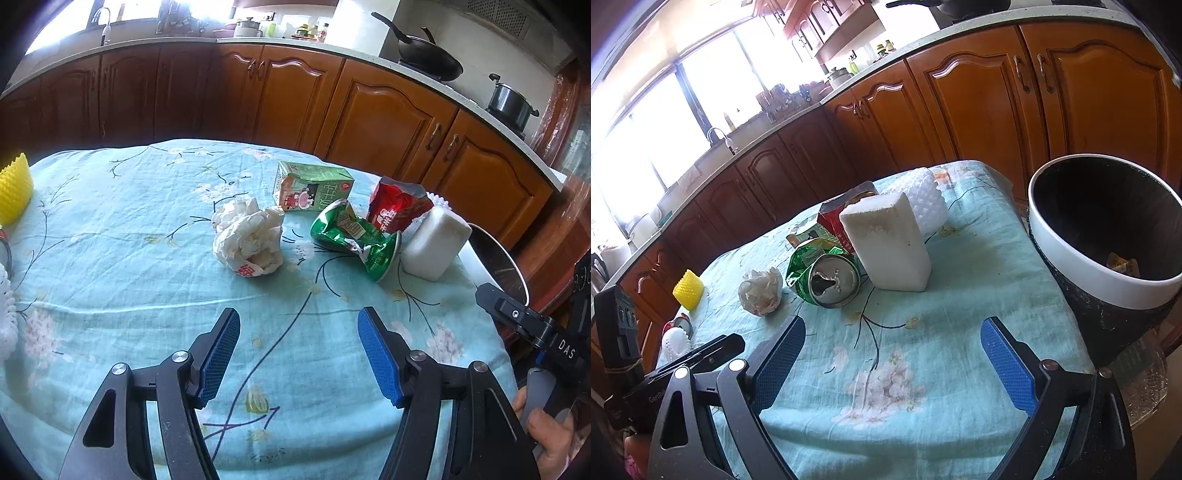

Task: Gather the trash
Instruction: 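Grasp the crumpled white tissue with the left tool while the right tool grasps the white foam block, then carry the tissue and foam block over the bin with both tools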

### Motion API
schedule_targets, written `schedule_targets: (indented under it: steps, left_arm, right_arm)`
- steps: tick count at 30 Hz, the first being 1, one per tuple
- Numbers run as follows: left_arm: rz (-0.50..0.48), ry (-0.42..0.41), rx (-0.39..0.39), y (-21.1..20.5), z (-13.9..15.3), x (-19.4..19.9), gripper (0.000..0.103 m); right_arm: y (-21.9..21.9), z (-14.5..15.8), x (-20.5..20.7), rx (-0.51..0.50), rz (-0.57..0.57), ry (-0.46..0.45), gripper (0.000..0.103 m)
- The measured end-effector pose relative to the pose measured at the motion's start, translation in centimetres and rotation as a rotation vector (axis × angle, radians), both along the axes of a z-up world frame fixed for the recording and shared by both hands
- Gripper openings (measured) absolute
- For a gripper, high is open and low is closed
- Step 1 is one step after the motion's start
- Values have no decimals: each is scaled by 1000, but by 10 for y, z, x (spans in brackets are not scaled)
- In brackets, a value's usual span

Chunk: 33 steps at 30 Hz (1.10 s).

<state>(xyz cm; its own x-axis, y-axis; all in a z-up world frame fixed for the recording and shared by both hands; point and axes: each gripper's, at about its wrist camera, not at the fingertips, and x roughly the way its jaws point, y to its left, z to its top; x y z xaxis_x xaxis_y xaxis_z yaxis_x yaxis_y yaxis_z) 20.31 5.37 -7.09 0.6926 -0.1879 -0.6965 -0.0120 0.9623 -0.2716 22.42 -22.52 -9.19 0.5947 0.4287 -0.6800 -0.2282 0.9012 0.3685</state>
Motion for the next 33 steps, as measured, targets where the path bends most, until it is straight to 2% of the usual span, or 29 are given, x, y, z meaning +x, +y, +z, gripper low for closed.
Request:
schedule_targets:
  steps: [7, 14, 18, 19, 20, 21, 23, 24, 33]
  left_arm:
    - [25, -9, 26, 10, 1, 27, 68]
    - [54, 4, 30, 21, -7, 66, 69]
    - [48, 21, 33, 20, -17, 85, 67]
    - [46, 28, 37, 19, -20, 88, 62]
    - [40, 35, 39, 18, -23, 90, 50]
    - [28, 43, 38, 16, -26, 92, 43]
    - [17, 40, 37, 14, -27, 92, 29]
    - [14, 32, 35, 14, -26, 90, 27]
    - [-53, -21, 4, -3, -7, 54, 25]
  right_arm:
    - [14, 2, 26, -34, -1, -26, 97]
    - [29, -8, 58, -72, 19, -8, 93]
    - [32, -16, 69, -82, 17, 18, 77]
    - [32, -18, 70, -85, 14, 25, 69]
    - [31, -21, 71, -86, 12, 35, 63]
    - [29, -23, 71, -79, 10, 44, 56]
    - [25, -22, 66, -65, 8, 35, 55]
    - [24, -20, 63, -65, 6, 29, 54]
    - [7, -5, 33, -31, 2, 0, 53]
